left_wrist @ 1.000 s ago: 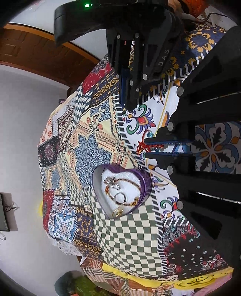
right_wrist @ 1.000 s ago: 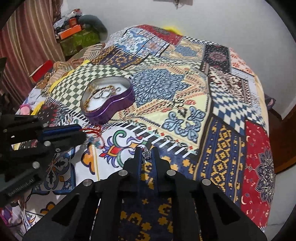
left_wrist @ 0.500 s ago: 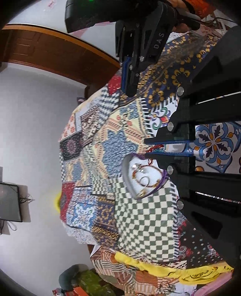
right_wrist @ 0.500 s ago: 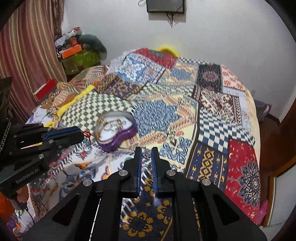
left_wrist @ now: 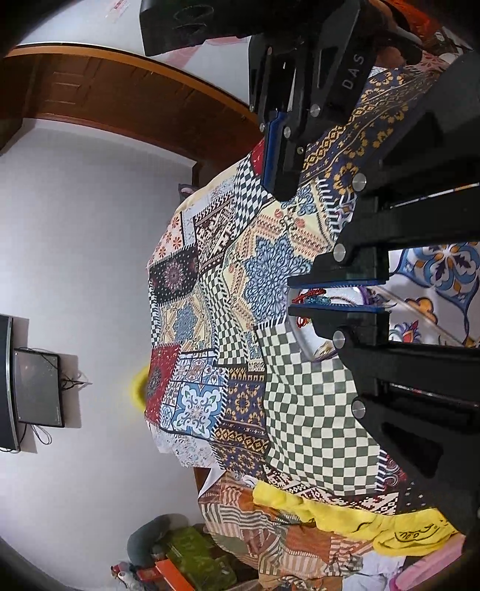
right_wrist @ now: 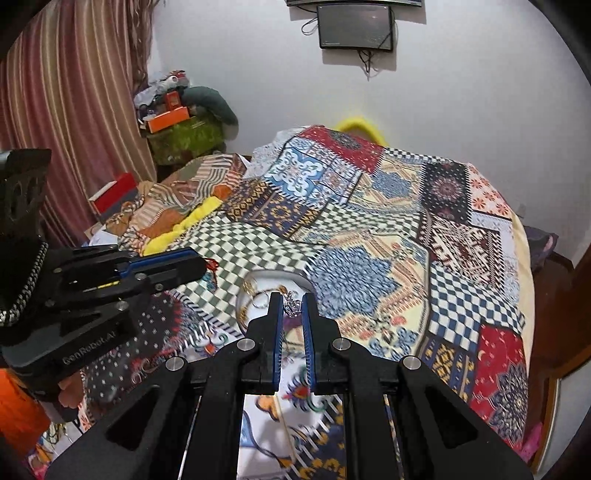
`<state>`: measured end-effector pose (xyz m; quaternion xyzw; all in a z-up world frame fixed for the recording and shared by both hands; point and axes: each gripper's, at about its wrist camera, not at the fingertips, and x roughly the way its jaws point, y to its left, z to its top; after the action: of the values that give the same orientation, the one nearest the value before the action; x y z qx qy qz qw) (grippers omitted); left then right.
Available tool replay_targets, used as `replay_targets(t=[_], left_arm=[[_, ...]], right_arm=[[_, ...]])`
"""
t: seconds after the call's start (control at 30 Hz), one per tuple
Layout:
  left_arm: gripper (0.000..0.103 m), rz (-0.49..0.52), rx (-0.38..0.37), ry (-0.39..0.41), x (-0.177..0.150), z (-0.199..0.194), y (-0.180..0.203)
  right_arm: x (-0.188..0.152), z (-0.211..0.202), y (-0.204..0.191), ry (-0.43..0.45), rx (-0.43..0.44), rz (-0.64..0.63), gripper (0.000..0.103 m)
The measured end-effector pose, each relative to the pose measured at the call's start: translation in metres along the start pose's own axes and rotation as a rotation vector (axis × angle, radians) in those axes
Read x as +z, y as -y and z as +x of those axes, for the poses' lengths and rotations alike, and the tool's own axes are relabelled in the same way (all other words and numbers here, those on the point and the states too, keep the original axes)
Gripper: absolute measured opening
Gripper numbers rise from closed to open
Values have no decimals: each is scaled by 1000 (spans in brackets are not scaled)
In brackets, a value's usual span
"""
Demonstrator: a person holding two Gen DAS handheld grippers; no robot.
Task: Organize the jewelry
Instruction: 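Carry the red tassel charm with the left tool into the tin, then open the left tool to drop the charm into the tin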
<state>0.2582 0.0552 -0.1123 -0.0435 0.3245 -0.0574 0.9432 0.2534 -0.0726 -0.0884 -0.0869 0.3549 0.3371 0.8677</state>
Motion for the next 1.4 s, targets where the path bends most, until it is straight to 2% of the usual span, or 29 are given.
replay_targets(t=[0.33, 0.6, 1.07, 1.4], left_arm=[[6, -12, 5, -27, 2, 28, -20], [6, -23, -17, -82, -5, 59, -31], [6, -18, -37, -161, -17, 103, -38], [6, -34, -41, -180, -20, 110, -46]], right_arm=[[2, 47, -9, -51, 45, -2, 9], [0, 80, 3, -119, 66, 35, 9], [9, 113, 17, -182, 78, 69, 9], [5, 129, 14, -224, 58, 35, 9]])
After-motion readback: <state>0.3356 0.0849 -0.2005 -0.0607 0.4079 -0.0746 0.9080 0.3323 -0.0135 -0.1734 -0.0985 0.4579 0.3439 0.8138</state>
